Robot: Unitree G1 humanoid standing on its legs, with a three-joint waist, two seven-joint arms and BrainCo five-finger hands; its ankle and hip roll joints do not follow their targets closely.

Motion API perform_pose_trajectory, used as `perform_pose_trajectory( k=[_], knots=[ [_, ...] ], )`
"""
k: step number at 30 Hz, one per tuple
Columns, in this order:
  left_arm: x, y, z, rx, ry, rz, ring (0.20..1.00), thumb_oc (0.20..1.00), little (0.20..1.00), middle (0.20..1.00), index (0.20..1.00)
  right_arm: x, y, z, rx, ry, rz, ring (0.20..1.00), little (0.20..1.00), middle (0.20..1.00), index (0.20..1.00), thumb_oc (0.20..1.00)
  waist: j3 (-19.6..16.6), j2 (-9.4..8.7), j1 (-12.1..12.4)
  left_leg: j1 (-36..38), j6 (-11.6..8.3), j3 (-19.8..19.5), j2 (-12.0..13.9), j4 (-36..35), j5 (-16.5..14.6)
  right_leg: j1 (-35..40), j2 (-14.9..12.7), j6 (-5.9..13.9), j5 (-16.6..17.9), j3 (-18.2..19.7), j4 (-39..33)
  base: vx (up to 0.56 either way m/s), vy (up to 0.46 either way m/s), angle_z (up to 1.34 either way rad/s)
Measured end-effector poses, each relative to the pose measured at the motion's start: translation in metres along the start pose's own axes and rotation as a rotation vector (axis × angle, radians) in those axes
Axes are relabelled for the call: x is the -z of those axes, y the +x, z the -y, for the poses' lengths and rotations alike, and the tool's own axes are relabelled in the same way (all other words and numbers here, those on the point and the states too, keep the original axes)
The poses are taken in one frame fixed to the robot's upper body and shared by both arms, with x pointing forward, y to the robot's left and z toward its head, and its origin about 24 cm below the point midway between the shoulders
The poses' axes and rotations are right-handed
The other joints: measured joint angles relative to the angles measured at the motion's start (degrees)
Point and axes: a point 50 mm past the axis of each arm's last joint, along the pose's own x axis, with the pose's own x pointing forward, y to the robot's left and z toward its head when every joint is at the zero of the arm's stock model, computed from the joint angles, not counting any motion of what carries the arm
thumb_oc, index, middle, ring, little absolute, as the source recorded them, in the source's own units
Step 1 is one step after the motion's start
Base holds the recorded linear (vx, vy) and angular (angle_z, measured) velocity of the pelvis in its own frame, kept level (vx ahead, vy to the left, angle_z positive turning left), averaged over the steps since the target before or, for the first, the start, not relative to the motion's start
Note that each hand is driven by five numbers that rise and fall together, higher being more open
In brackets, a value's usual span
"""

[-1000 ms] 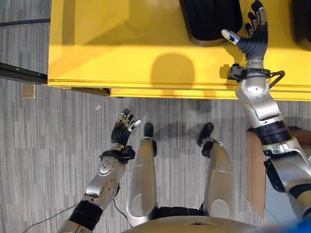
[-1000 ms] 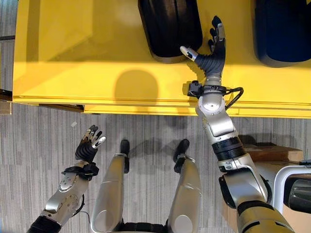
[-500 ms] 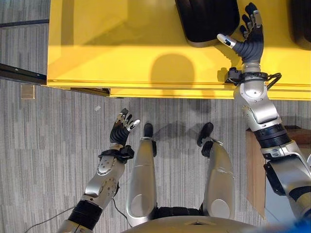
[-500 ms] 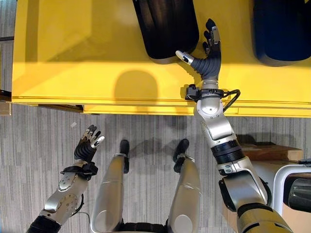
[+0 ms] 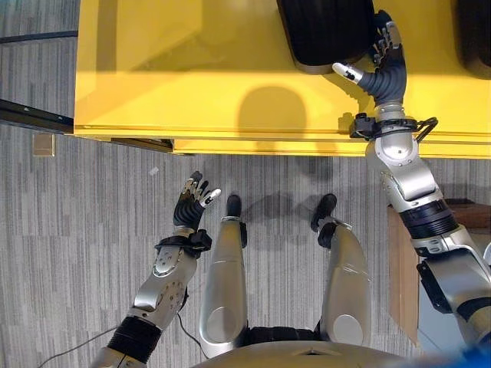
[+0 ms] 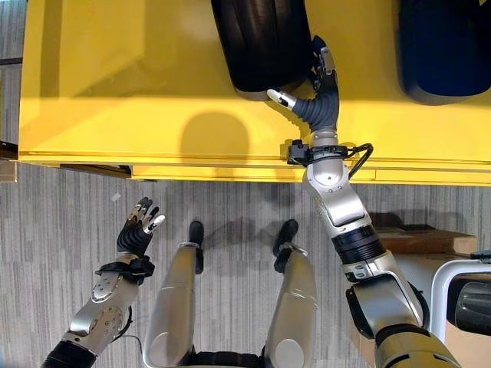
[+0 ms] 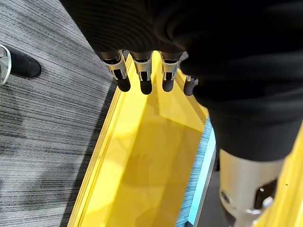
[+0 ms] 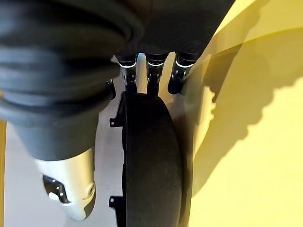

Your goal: Move parts from the plastic box to the shelf.

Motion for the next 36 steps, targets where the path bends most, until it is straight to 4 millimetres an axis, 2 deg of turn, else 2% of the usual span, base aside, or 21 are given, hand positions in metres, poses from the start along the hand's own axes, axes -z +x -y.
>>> perform_pose_trajectory(
  k=[29, 36],
  knots=[
    [-0.003, 0.001, -0.003, -0.013, 0.004, 0.015, 1.0, 1.0, 1.0, 1.0, 1.0, 0.001, -0.006, -0.009, -0.055, 0.035, -0.01, 1.0, 1.0, 1.0, 1.0, 1.0, 0.1, -0.37, 0.6, 0.0, -0.17, -0.2, 0.0, 0.2, 0.1, 0.0, 0.0, -0.29, -0.2, -0.1, 0.4, 0.0, 0.0, 0.0],
    [-0.003, 0.001, -0.003, -0.013, 0.004, 0.015, 1.0, 1.0, 1.0, 1.0, 1.0, -0.001, -0.009, -0.018, -0.077, 0.09, -0.014, 1.0, 1.0, 1.0, 1.0, 1.0, 0.2, -0.6, 0.5, 0.0, -0.17, -0.3, 0.0, 0.3, 0.1, 0.0, 0.0, -0.3, -0.2, -0.1, 0.4, 0.0, 0.0, 0.0]
  ],
)
